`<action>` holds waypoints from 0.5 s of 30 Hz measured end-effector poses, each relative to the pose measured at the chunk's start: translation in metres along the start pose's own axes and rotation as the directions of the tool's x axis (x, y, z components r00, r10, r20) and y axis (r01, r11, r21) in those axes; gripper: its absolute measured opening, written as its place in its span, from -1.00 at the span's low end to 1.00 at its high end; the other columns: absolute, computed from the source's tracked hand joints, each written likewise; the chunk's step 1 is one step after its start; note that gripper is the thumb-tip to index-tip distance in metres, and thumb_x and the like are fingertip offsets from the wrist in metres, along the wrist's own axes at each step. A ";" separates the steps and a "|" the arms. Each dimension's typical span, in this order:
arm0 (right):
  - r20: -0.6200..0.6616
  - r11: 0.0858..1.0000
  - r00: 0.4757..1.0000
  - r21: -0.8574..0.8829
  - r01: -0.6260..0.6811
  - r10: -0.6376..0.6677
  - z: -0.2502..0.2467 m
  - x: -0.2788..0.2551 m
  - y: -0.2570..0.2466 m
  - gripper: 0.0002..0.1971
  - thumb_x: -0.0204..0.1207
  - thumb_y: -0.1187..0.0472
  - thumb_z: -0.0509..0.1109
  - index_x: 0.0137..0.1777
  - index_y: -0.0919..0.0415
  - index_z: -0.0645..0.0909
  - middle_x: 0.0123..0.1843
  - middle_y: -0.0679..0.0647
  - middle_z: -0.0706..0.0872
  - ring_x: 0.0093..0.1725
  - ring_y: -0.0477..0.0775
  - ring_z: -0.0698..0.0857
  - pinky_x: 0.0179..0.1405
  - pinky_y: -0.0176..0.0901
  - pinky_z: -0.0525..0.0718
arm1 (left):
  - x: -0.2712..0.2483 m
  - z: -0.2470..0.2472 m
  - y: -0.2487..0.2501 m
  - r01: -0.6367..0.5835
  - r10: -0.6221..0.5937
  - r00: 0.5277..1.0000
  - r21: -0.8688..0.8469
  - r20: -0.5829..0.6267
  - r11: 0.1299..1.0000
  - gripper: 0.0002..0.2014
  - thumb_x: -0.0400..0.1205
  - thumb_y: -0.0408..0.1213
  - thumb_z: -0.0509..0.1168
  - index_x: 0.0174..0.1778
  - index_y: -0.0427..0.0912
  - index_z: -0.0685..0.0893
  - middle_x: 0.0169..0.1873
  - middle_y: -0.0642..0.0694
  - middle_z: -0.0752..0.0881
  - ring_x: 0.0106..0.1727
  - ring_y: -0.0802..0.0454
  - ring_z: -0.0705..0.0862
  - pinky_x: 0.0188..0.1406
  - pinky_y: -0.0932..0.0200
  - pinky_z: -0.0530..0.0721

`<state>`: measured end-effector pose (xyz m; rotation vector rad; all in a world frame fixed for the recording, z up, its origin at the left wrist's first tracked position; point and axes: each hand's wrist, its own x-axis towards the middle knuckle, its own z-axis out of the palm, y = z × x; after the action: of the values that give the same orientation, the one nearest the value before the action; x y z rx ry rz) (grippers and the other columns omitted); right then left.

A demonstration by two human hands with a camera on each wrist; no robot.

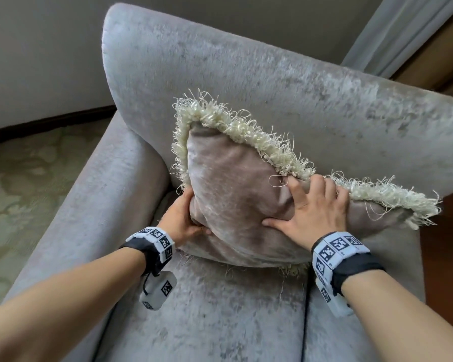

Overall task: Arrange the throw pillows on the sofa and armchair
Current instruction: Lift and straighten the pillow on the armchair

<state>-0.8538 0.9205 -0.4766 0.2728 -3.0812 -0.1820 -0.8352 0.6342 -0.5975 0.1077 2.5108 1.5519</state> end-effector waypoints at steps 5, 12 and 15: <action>-0.114 0.980 0.980 0.131 -0.147 0.162 -0.026 -0.039 0.046 0.13 -0.12 -0.77 0.22 0.32 0.05 0.36 -0.01 0.26 0.40 -0.03 0.26 0.43 -0.01 0.25 0.40 | -0.002 -0.015 0.056 -0.124 0.101 0.989 0.250 0.105 0.960 0.08 0.16 0.08 0.70 0.58 0.17 0.30 0.37 0.13 0.58 0.40 0.10 0.56 0.34 -0.06 0.59; -0.182 0.924 0.930 0.277 -0.264 0.320 -0.048 -0.035 0.066 0.19 -0.12 -0.70 0.34 0.41 0.11 0.27 0.03 0.31 0.41 -0.01 0.33 0.46 -0.01 0.25 0.48 | 0.030 -0.078 0.160 -0.214 0.158 0.977 0.588 0.146 0.780 0.19 0.16 0.20 0.63 0.61 0.47 0.00 0.24 -0.09 0.56 0.23 -0.18 0.61 0.14 -0.19 0.67; -0.122 0.897 0.922 0.307 -0.318 0.369 -0.028 -0.029 0.058 0.22 -0.10 -0.71 0.33 0.43 0.13 0.26 0.04 0.30 0.41 0.01 0.33 0.47 0.04 0.24 0.47 | 0.050 -0.077 0.163 -0.203 0.137 0.979 0.670 0.151 0.714 0.21 0.16 0.12 0.67 0.60 0.45 -0.01 0.05 -0.10 0.50 0.06 -0.19 0.61 -0.02 -0.15 0.68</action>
<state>-0.8337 0.9791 -0.4427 -0.2424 -2.9033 0.2820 -0.9058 0.6480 -0.4246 0.5122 2.9202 0.5439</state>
